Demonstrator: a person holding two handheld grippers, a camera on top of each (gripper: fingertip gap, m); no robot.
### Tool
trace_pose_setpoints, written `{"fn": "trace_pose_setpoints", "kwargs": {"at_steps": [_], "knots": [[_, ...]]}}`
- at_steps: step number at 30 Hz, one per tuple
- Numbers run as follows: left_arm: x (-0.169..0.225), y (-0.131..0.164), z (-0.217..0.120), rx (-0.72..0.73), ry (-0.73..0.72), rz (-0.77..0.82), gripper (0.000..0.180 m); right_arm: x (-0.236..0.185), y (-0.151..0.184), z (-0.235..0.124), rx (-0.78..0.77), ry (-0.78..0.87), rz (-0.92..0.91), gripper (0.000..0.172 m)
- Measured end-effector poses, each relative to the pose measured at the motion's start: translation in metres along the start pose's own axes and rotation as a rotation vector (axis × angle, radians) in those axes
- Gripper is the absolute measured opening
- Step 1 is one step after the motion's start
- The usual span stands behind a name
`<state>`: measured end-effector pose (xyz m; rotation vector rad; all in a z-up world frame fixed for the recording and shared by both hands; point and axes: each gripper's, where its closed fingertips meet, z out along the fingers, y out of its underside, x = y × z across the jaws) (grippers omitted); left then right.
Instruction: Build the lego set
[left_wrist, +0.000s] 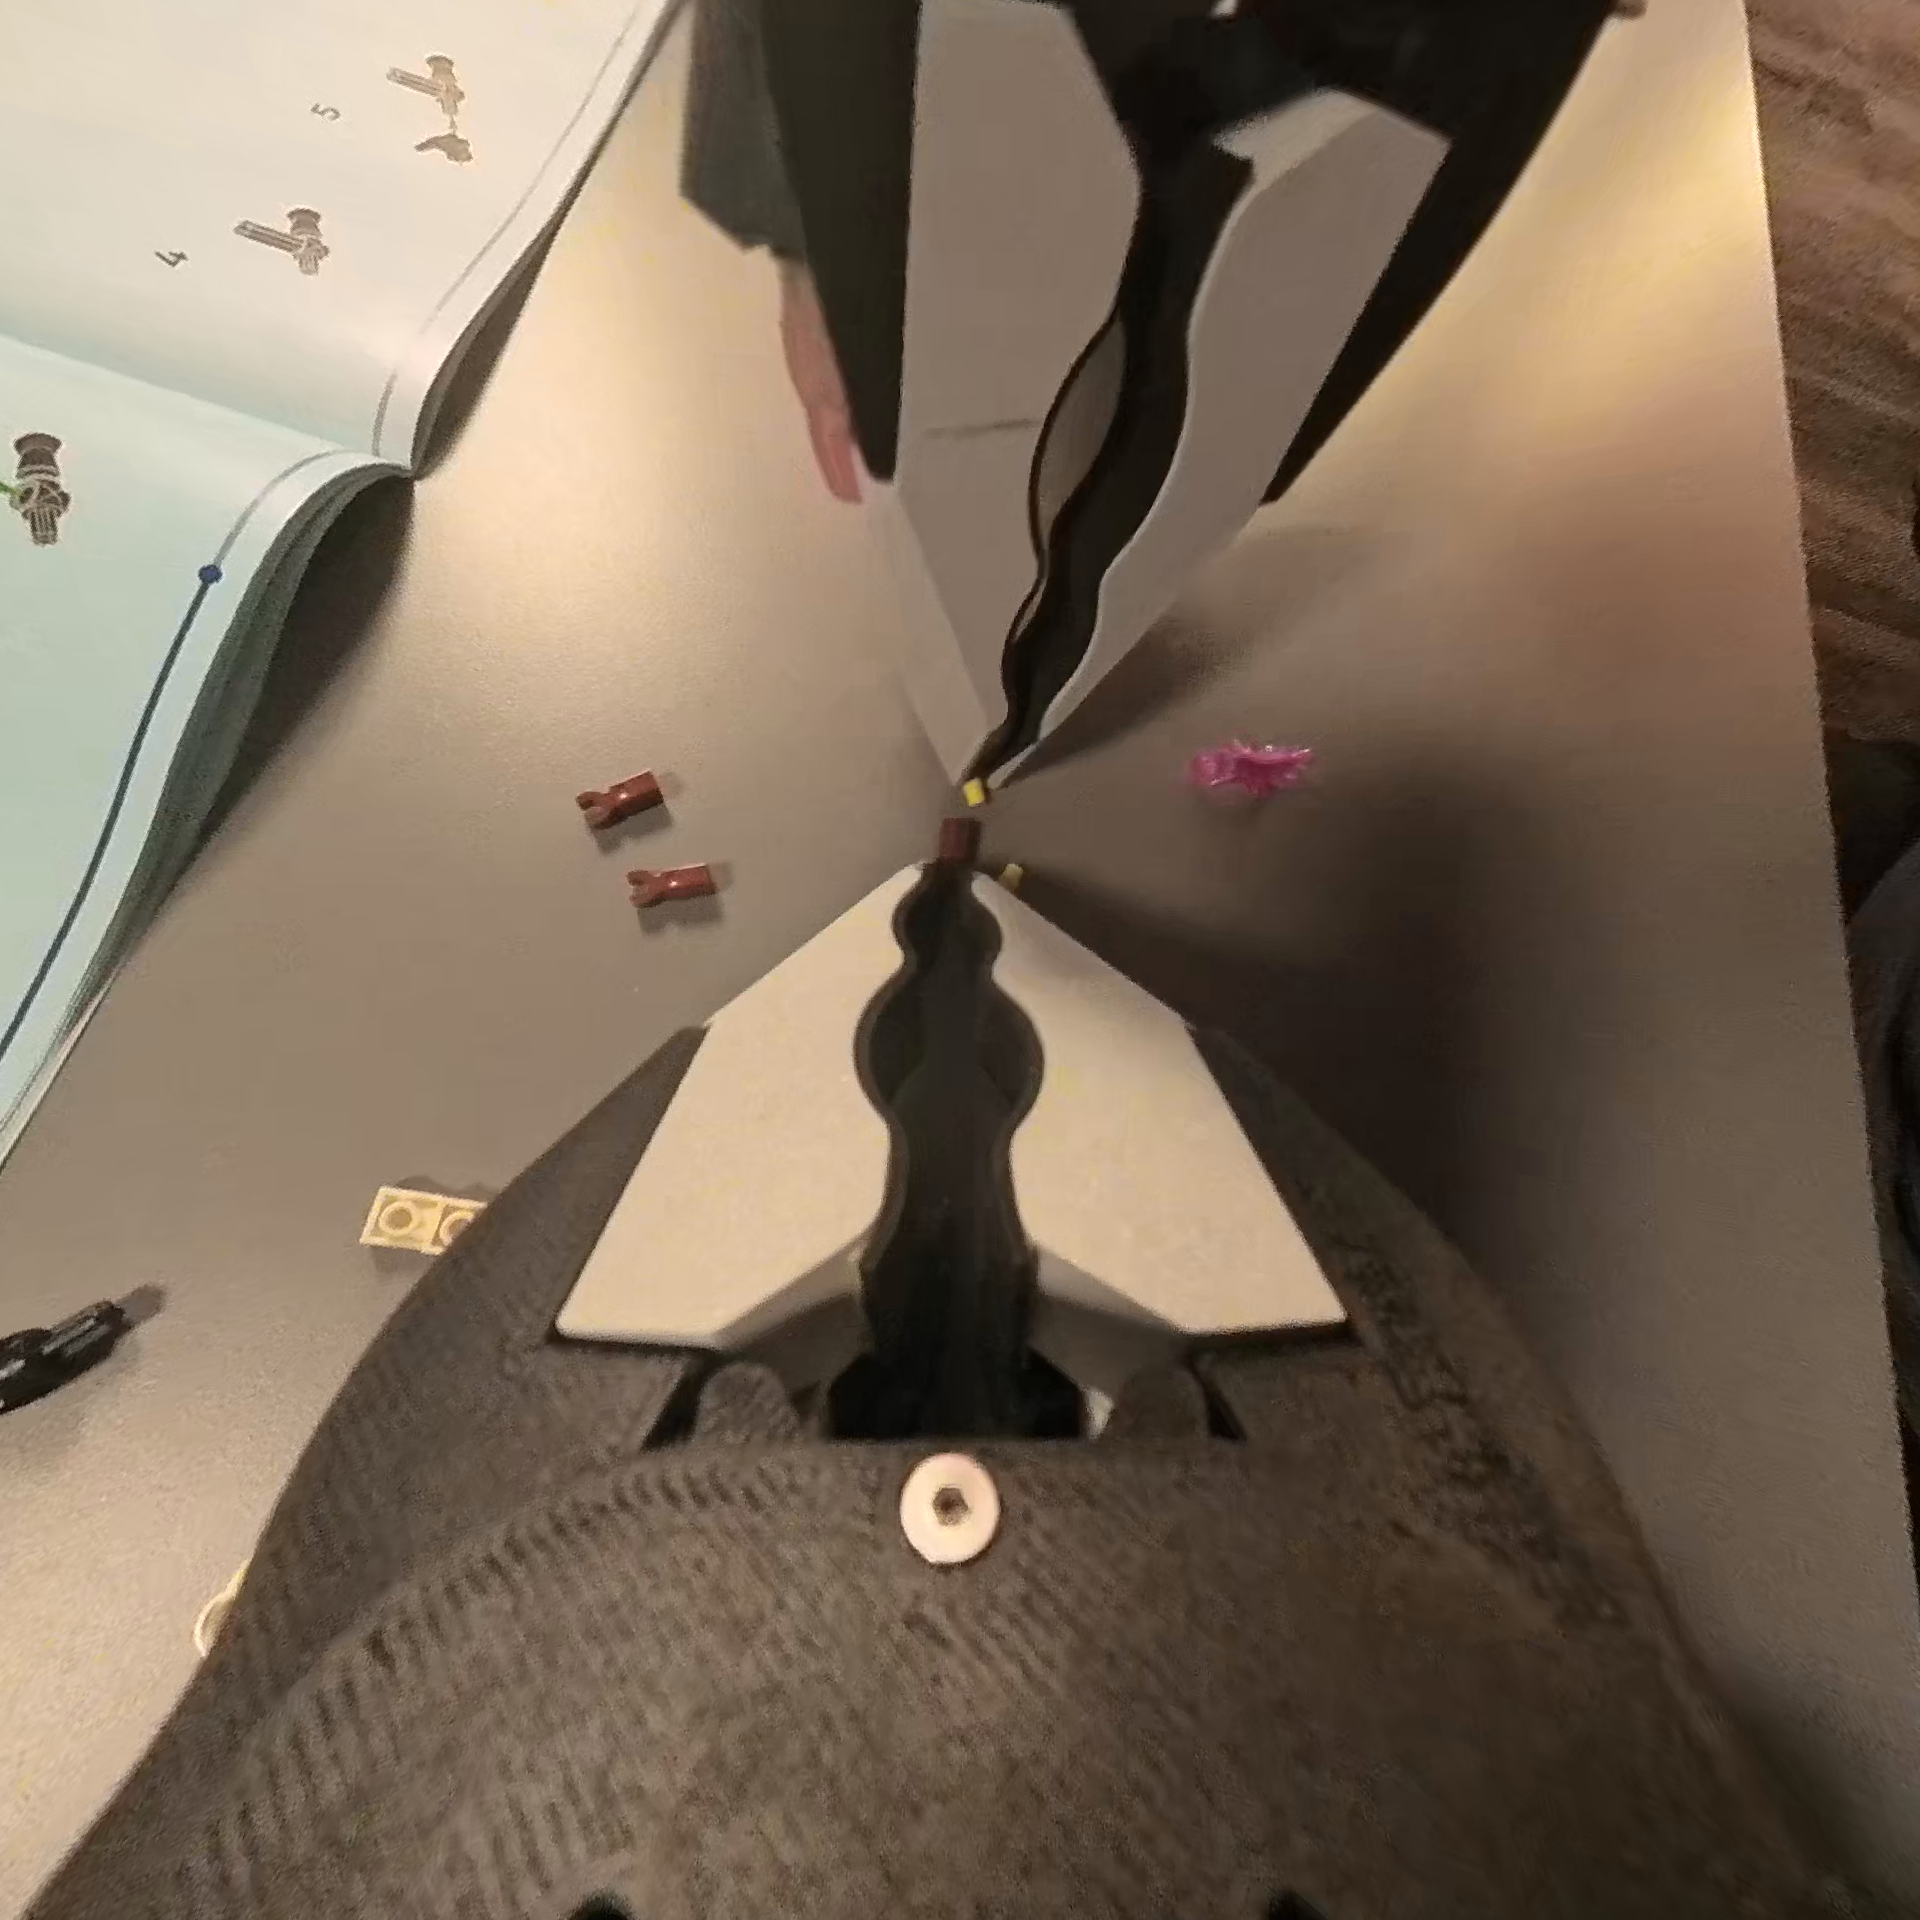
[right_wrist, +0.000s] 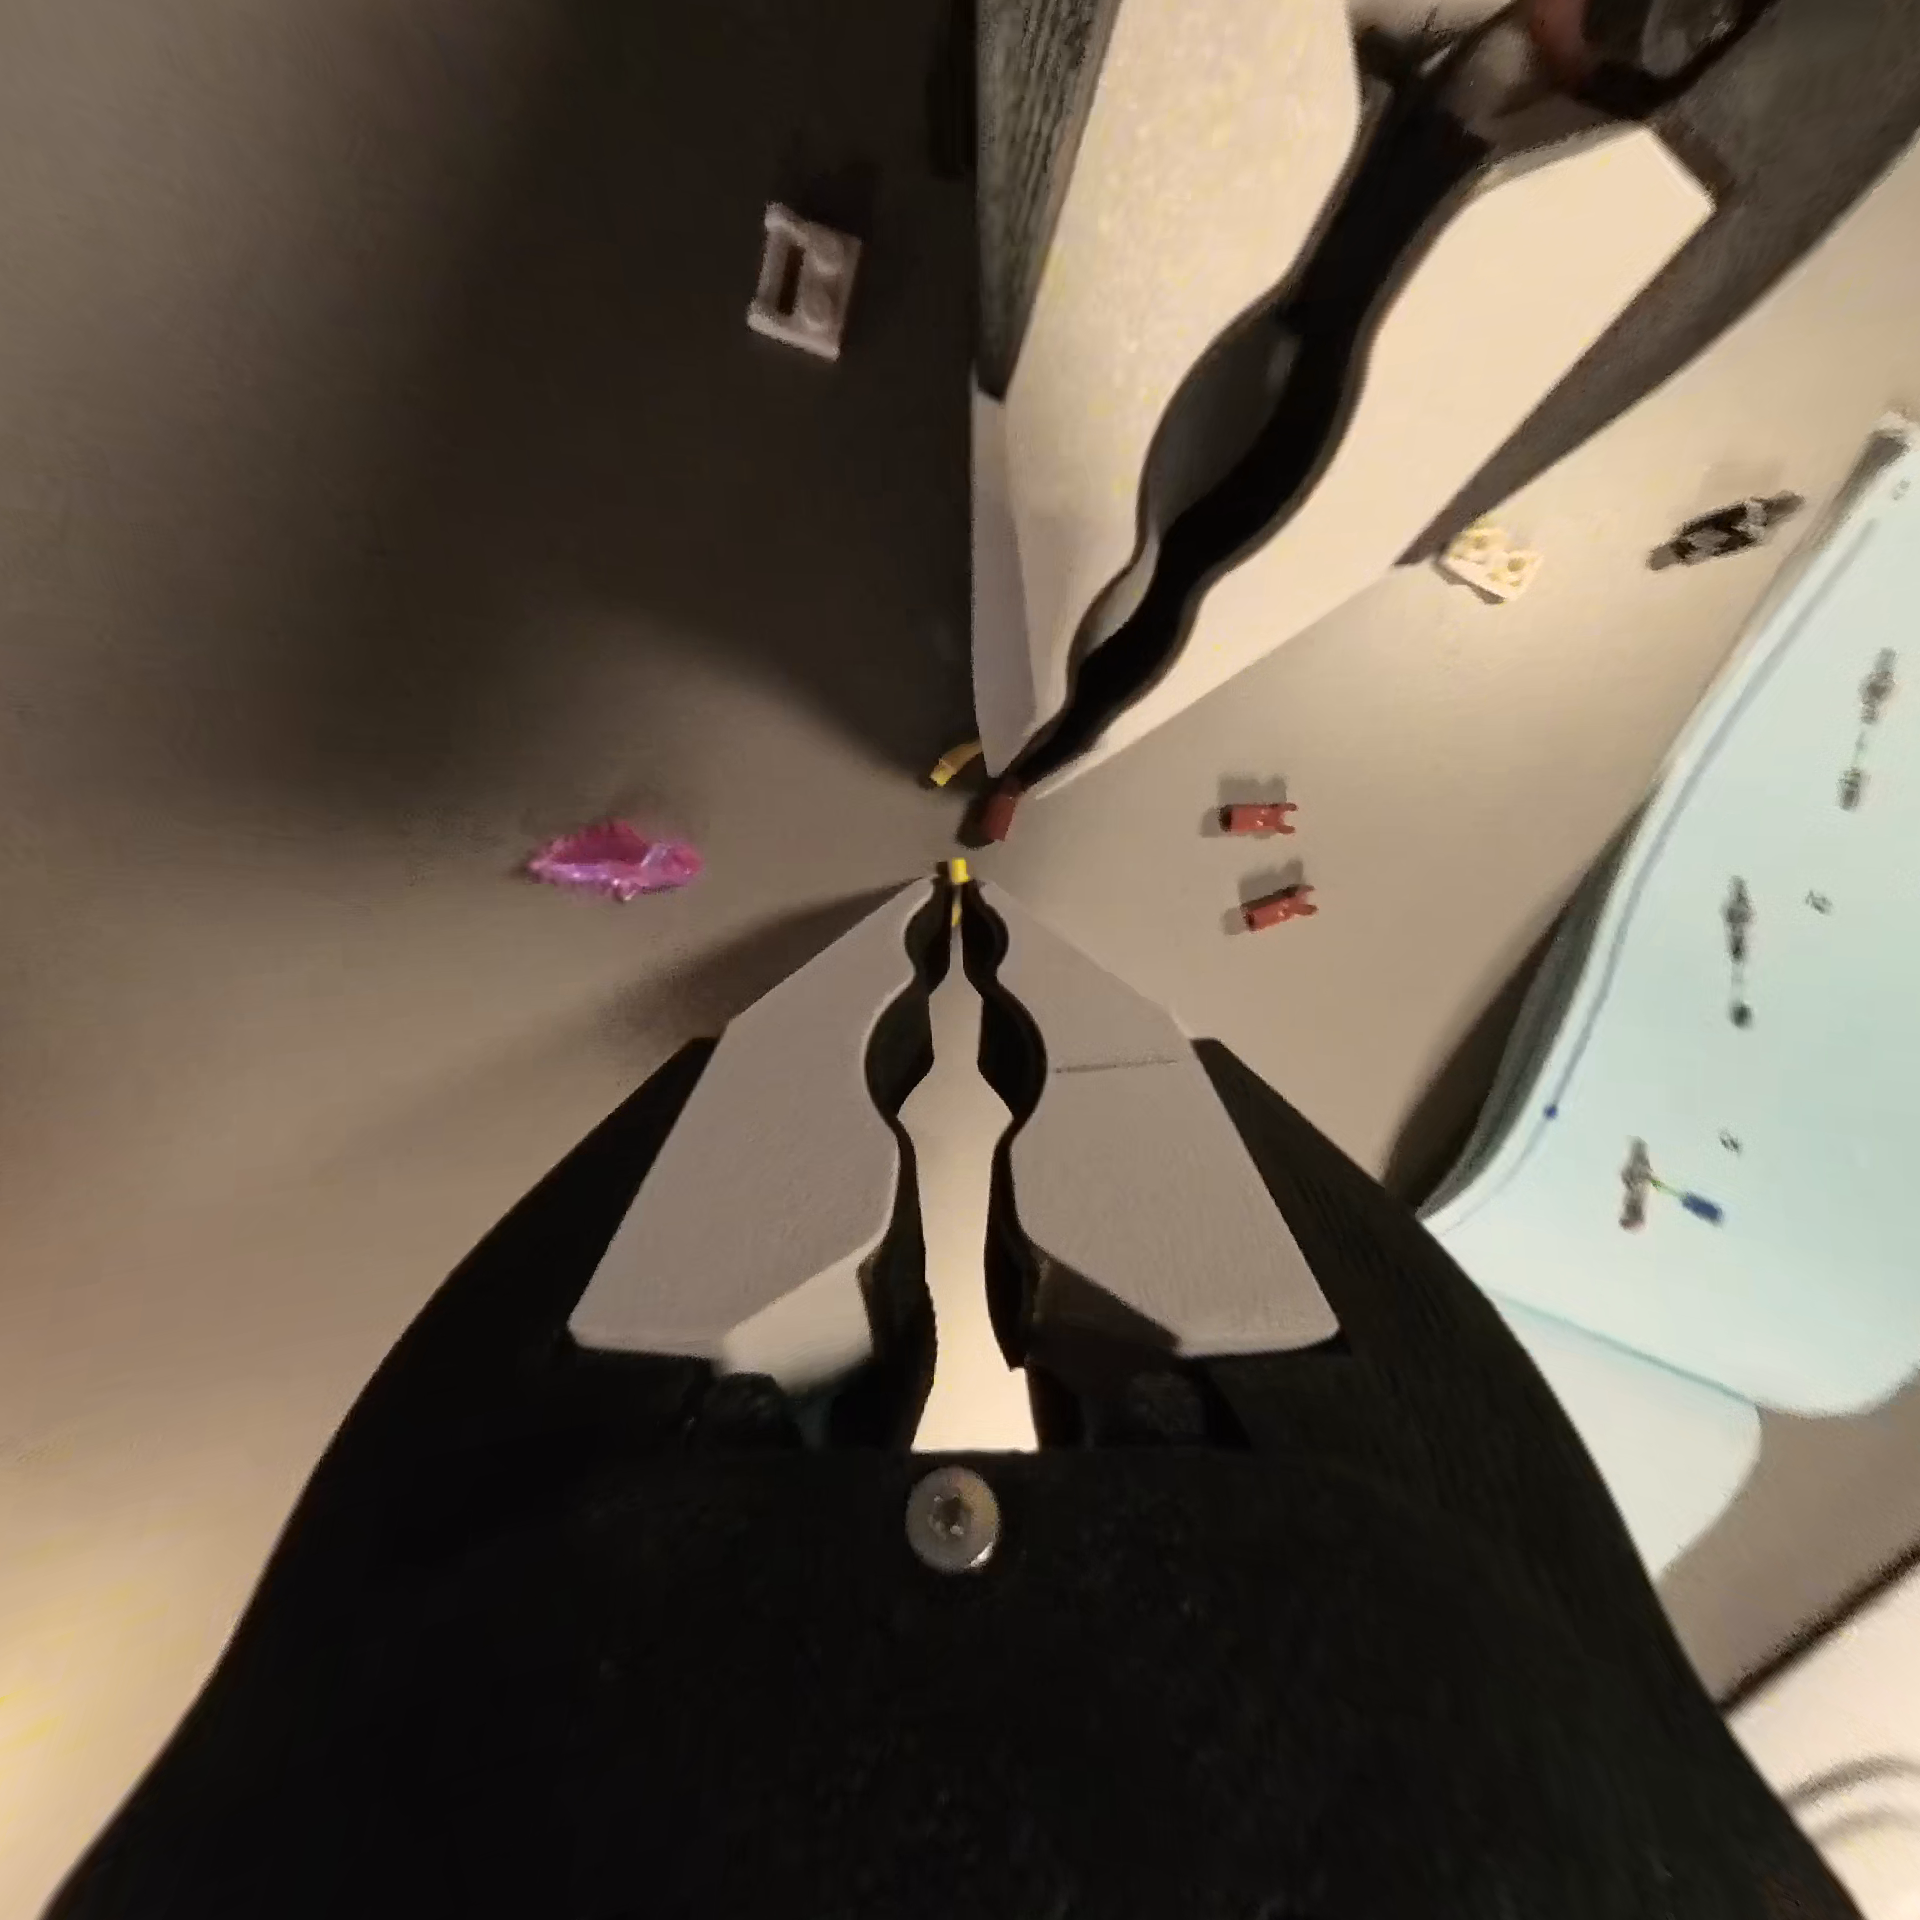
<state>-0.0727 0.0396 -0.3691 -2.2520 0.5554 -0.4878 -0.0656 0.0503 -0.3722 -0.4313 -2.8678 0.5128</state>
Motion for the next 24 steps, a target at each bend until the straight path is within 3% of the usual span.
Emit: {"fn": "trace_pose_setpoints", "kwargs": {"at_steps": [5, 11, 15, 24], "knots": [[-0.006, -0.008, -0.003, 0.049, -0.068, 0.048, 0.002, 0.017, 0.006, -0.014, 0.066, 0.433, 0.093, 0.0], [-0.023, -0.035, -0.016, 0.215, -0.289, 0.238, 0.002, 0.038, 0.001, -0.046, 0.082, 0.992, 0.044, 0.0], [-0.023, -0.043, -0.017, 0.249, -0.397, 0.39, 0.002, 0.041, 0.0, -0.05, -0.033, 1.154, -0.089, 0.0], [-0.027, -0.042, -0.019, 0.244, -0.496, 0.517, 0.001, 0.04, 0.005, -0.042, -0.016, 1.213, -0.046, 0.0]]}}
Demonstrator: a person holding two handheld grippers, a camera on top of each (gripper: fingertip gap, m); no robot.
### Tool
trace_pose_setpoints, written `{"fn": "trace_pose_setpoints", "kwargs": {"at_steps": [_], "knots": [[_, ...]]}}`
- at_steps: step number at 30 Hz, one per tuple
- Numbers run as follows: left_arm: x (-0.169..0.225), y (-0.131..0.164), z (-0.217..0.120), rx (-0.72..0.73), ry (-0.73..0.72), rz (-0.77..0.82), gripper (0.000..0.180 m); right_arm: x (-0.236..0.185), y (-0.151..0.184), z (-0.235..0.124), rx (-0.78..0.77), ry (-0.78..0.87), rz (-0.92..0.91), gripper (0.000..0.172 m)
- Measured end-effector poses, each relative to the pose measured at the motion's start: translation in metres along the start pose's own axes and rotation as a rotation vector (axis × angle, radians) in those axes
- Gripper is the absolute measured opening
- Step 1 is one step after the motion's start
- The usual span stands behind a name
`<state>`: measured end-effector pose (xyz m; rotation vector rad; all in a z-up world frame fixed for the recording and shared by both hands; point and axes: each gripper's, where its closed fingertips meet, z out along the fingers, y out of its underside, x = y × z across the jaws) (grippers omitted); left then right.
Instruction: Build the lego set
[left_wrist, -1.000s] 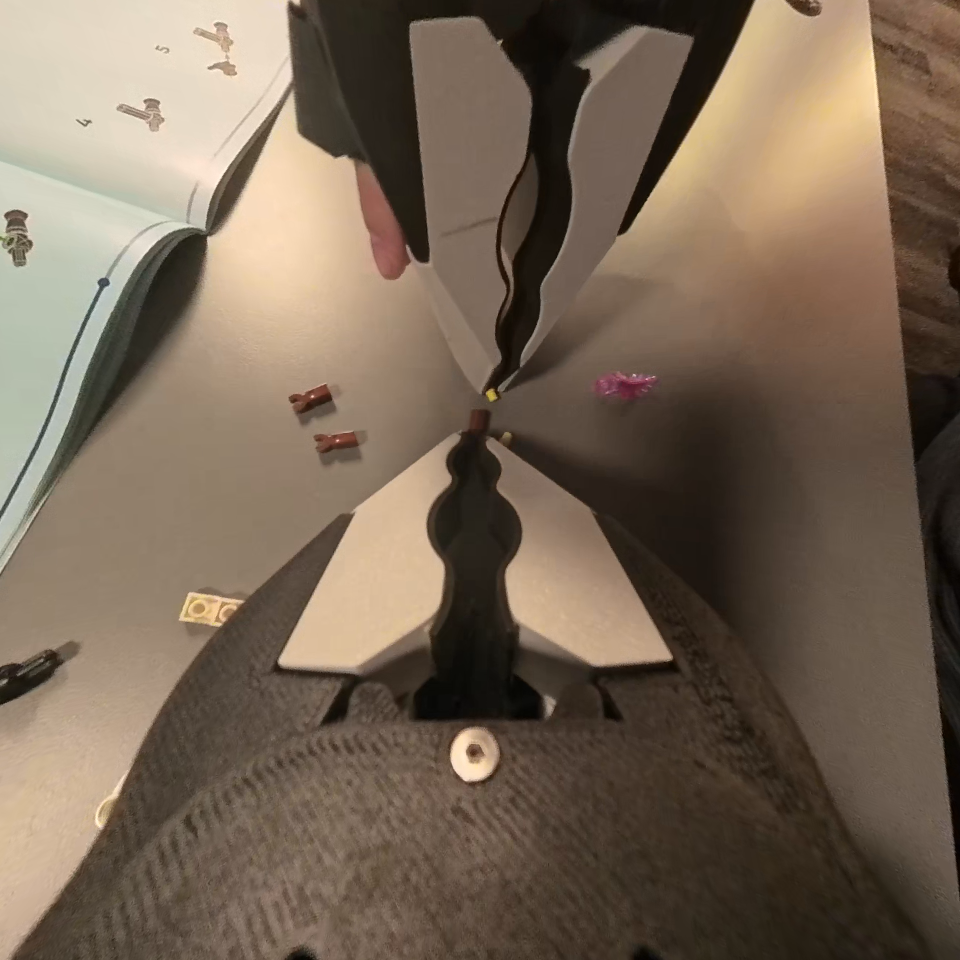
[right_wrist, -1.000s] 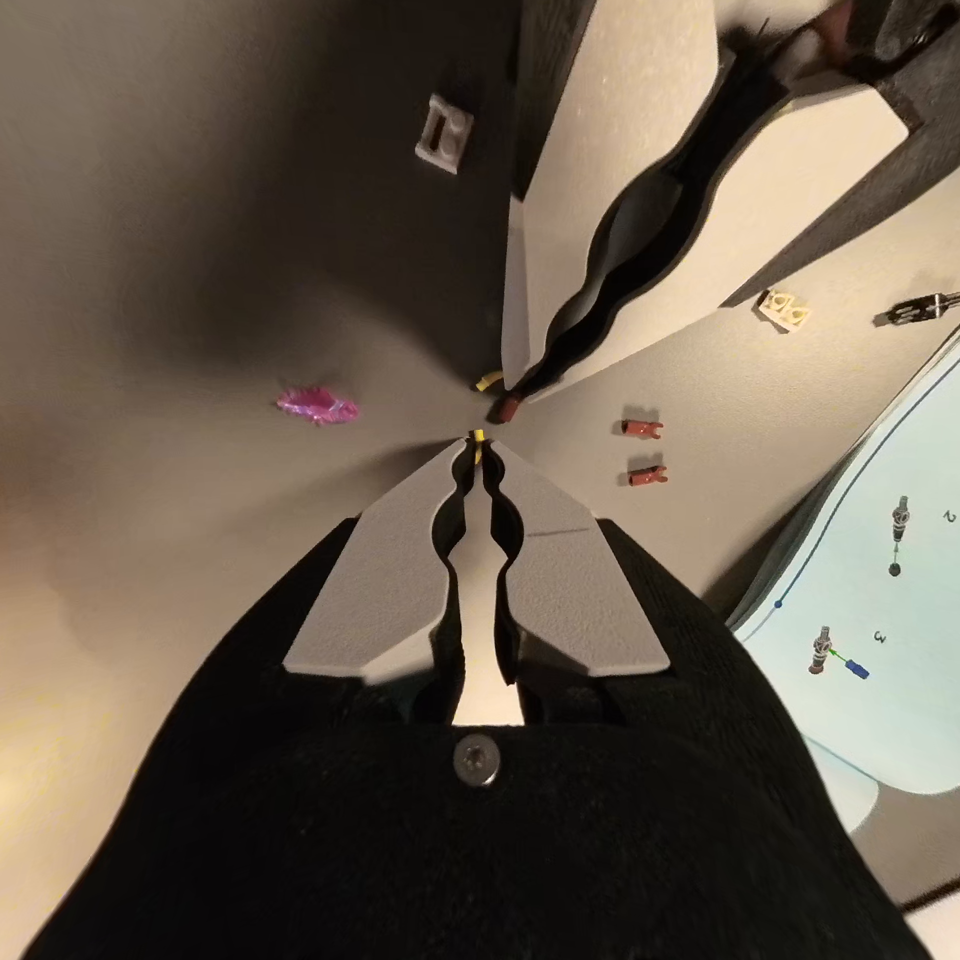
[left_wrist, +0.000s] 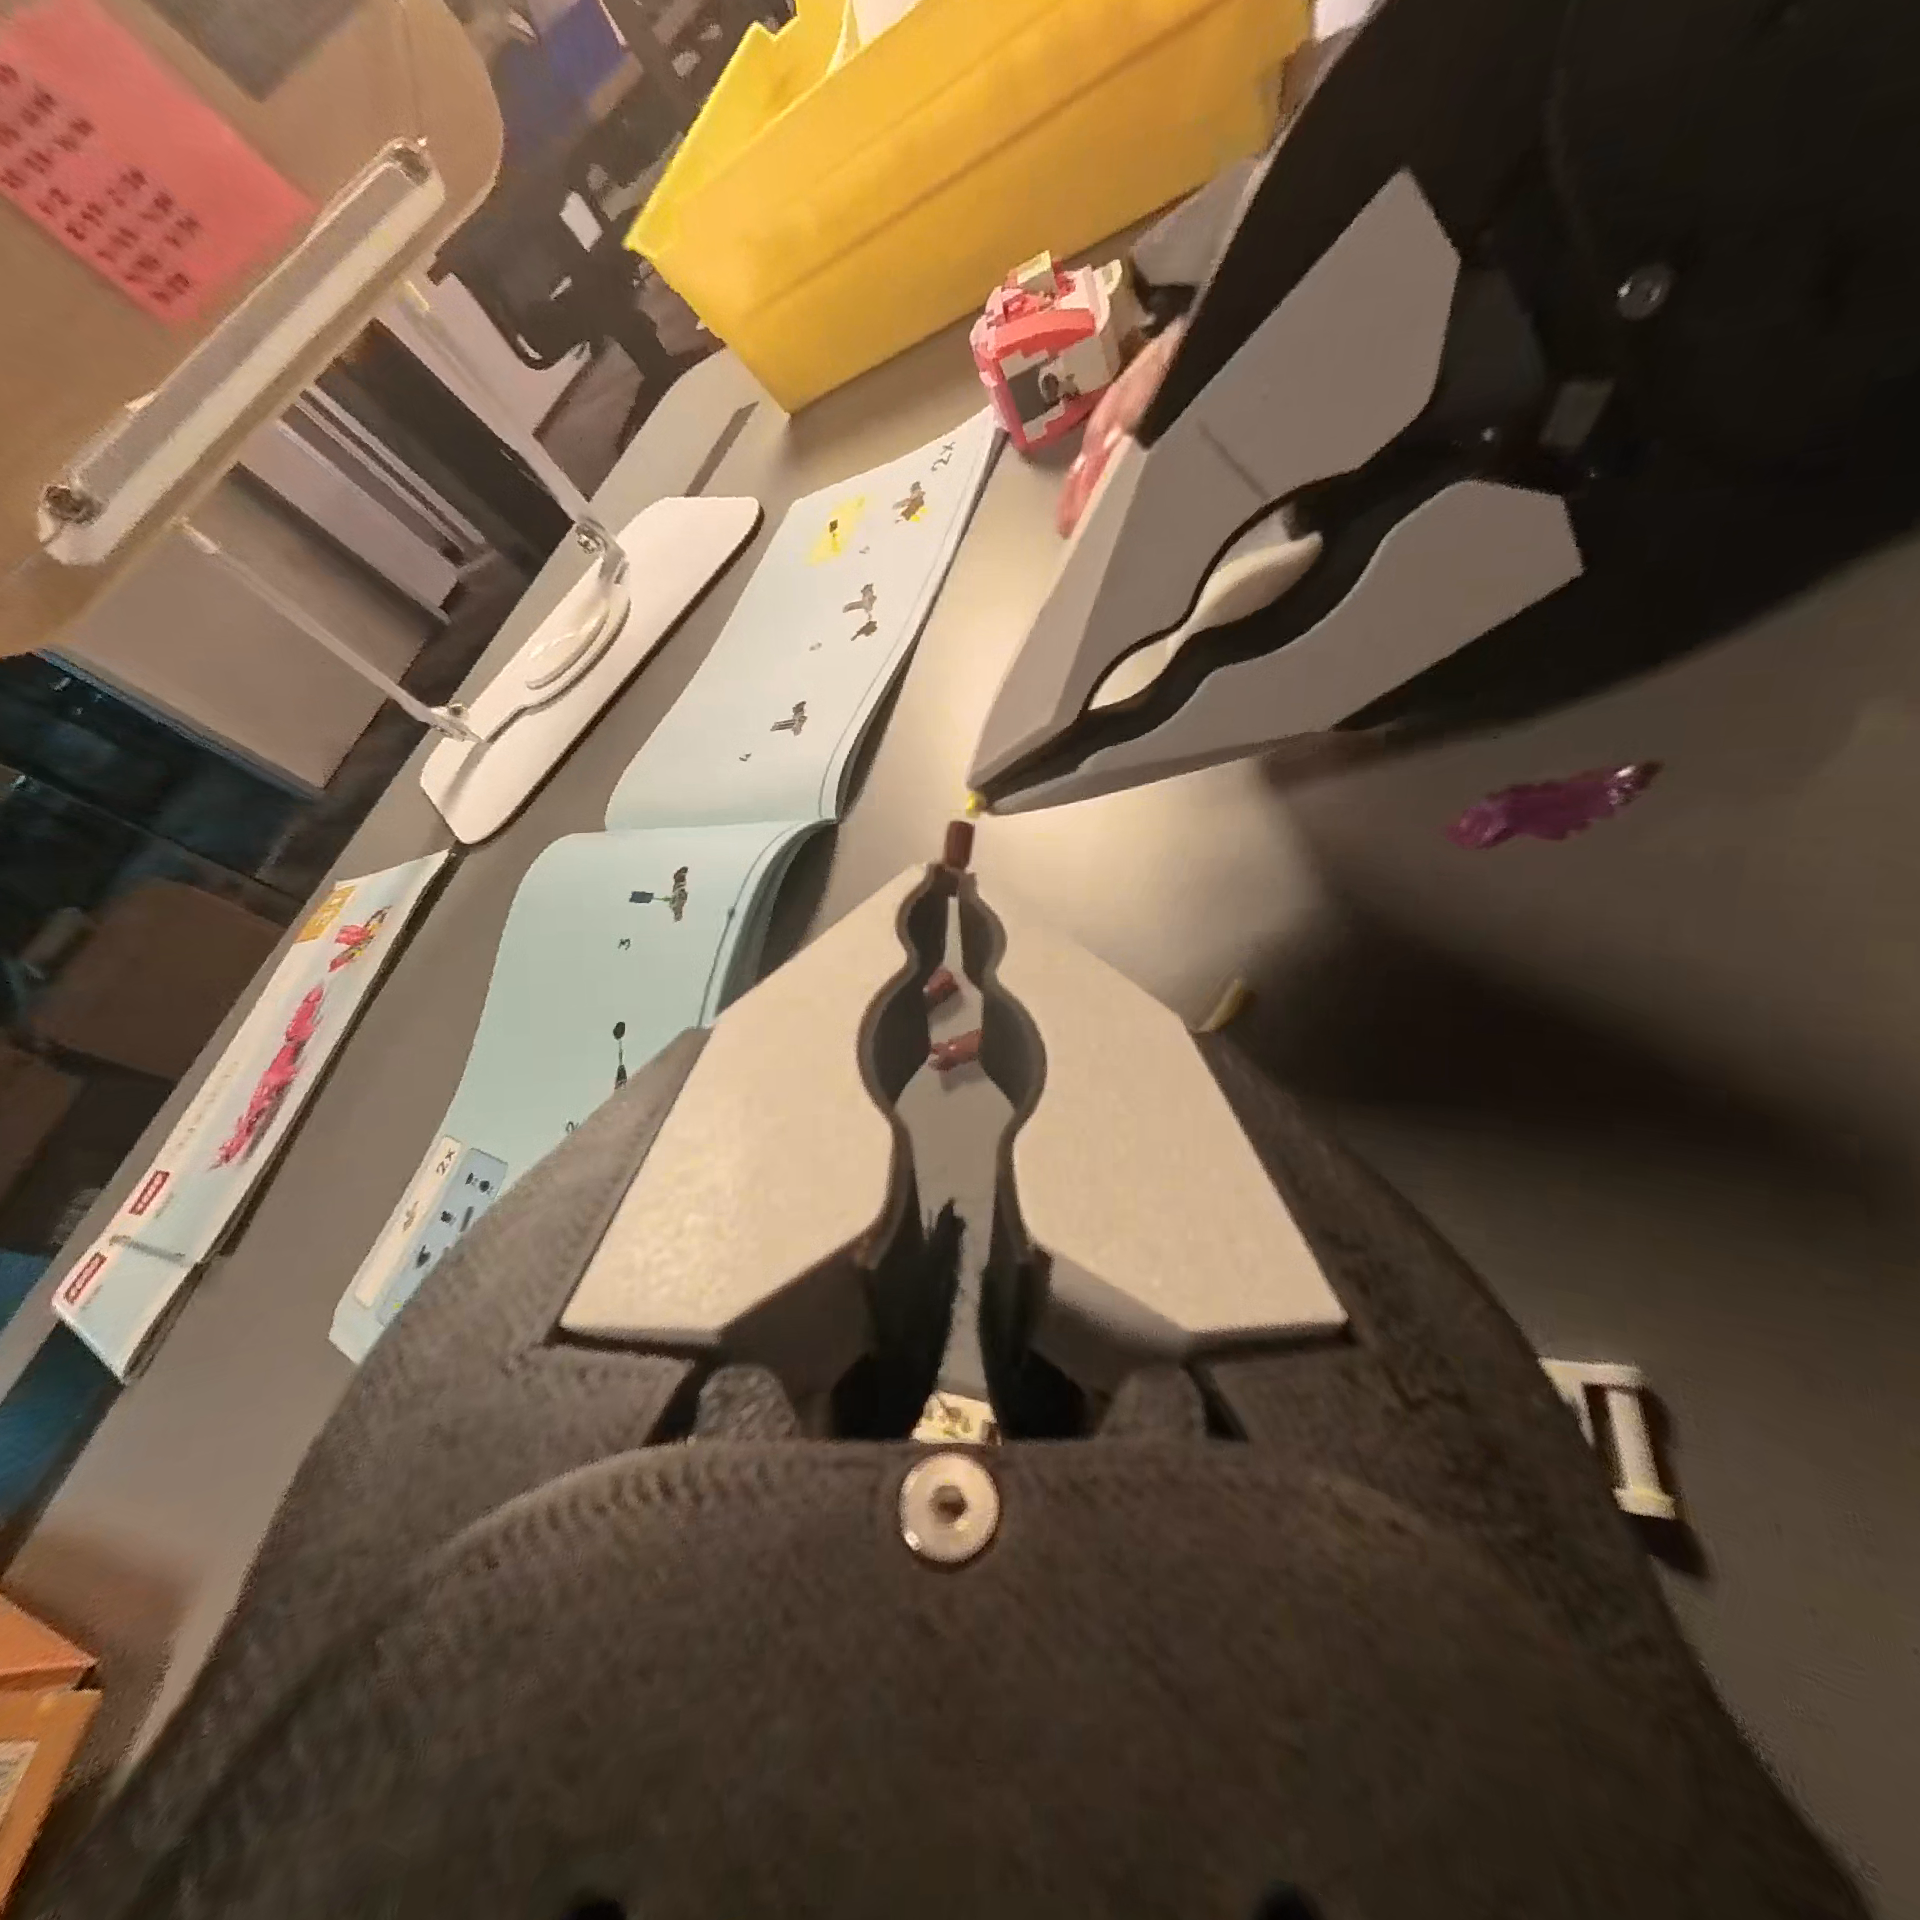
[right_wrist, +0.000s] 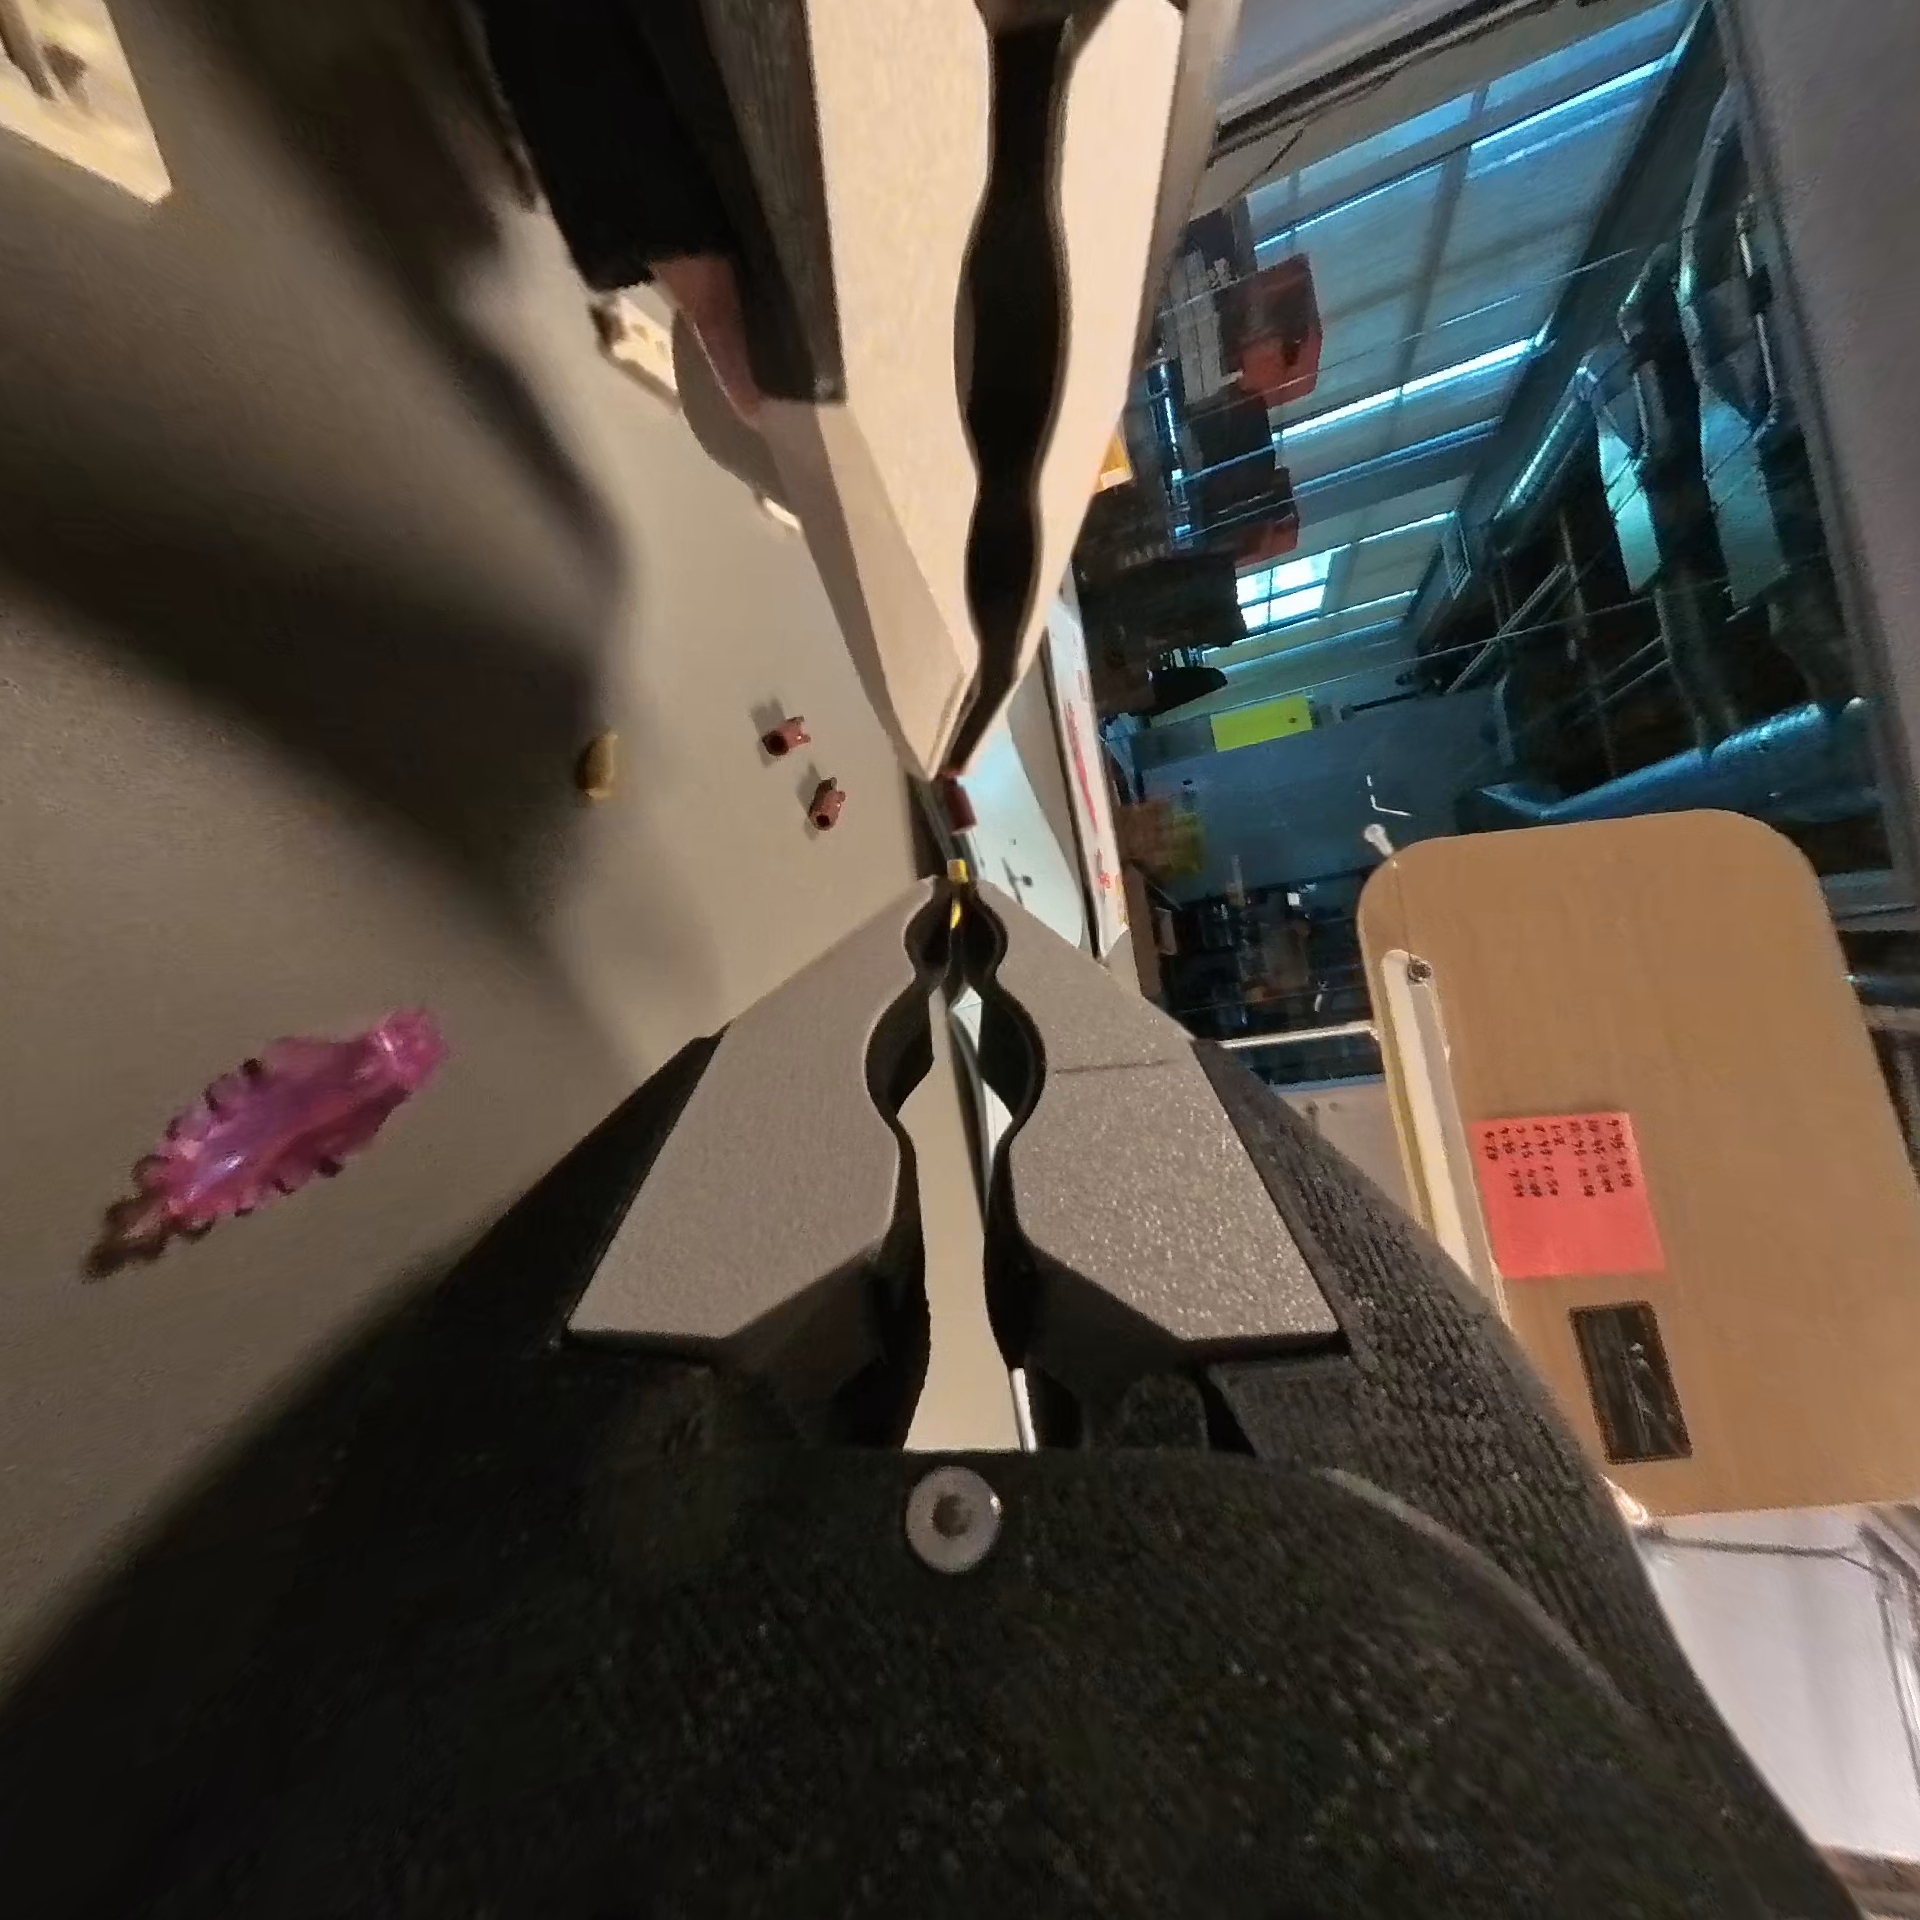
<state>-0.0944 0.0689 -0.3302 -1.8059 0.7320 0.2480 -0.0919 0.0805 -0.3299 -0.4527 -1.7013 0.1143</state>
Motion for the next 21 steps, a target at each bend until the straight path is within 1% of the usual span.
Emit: {"fn": "trace_pose_setpoints", "kwargs": {"at_steps": [3, 5, 7, 11, 21], "knots": [[0.006, 0.005, 0.005, -0.046, 0.012, 0.057, 0.001, -0.001, 0.0, 0.0, -0.001, 0.003, -0.005, 0.0], [0.008, 0.007, 0.006, -0.061, 0.011, 0.084, 0.001, -0.006, 0.001, 0.001, -0.009, -0.01, -0.039, 0.0], [0.008, 0.008, 0.006, -0.065, 0.01, 0.085, 0.001, -0.008, 0.001, 0.001, -0.017, -0.01, -0.063, 0.0], [0.005, 0.008, 0.006, -0.064, -0.004, 0.067, 0.001, -0.01, 0.003, 0.002, -0.027, -0.019, -0.055, 0.0], [0.008, 0.01, 0.008, -0.084, 0.003, 0.092, 0.001, -0.014, 0.002, 0.002, -0.025, -0.043, -0.054, 0.0]]}}
